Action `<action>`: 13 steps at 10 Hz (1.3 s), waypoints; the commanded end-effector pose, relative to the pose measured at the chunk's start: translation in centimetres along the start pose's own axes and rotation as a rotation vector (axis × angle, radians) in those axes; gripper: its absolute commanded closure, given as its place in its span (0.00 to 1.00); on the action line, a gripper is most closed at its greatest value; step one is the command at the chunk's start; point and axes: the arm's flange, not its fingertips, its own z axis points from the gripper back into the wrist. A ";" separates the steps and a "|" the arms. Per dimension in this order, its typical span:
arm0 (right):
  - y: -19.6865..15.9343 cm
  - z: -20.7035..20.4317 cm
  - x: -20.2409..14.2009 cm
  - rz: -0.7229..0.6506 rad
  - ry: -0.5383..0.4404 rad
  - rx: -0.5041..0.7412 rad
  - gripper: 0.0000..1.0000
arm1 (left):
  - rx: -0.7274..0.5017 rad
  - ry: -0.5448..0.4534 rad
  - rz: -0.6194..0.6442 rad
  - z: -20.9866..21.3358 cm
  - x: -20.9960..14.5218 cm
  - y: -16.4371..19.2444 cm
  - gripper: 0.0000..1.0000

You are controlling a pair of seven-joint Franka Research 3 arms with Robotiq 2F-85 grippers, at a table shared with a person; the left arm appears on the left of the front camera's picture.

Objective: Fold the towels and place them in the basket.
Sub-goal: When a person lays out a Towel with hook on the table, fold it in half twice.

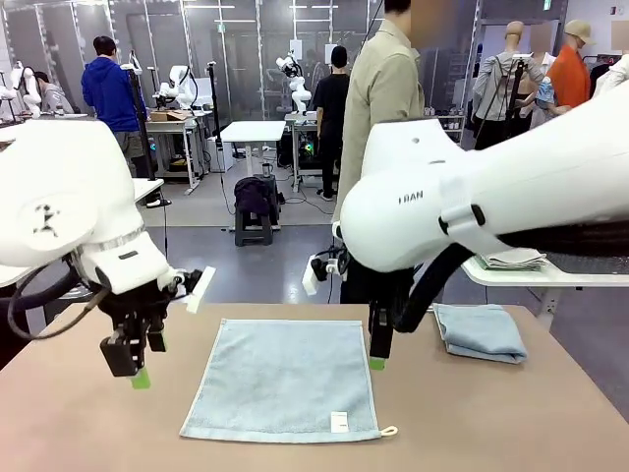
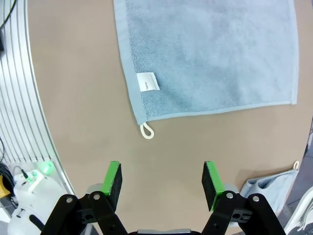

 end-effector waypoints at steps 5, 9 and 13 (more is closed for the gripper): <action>2.8 -5.2 1.1 0.097 -0.046 -0.023 0.17 | 0.060 0.080 -0.035 -6.7 0.7 -0.9 0.22; 2.1 -8.2 1.2 0.101 -0.034 -0.010 0.17 | 0.074 0.058 -0.013 -11.2 1.3 0.2 0.22; 3.0 -10.1 0.4 0.131 -0.031 0.058 0.17 | 0.082 0.044 -0.058 -13.2 1.8 2.0 0.22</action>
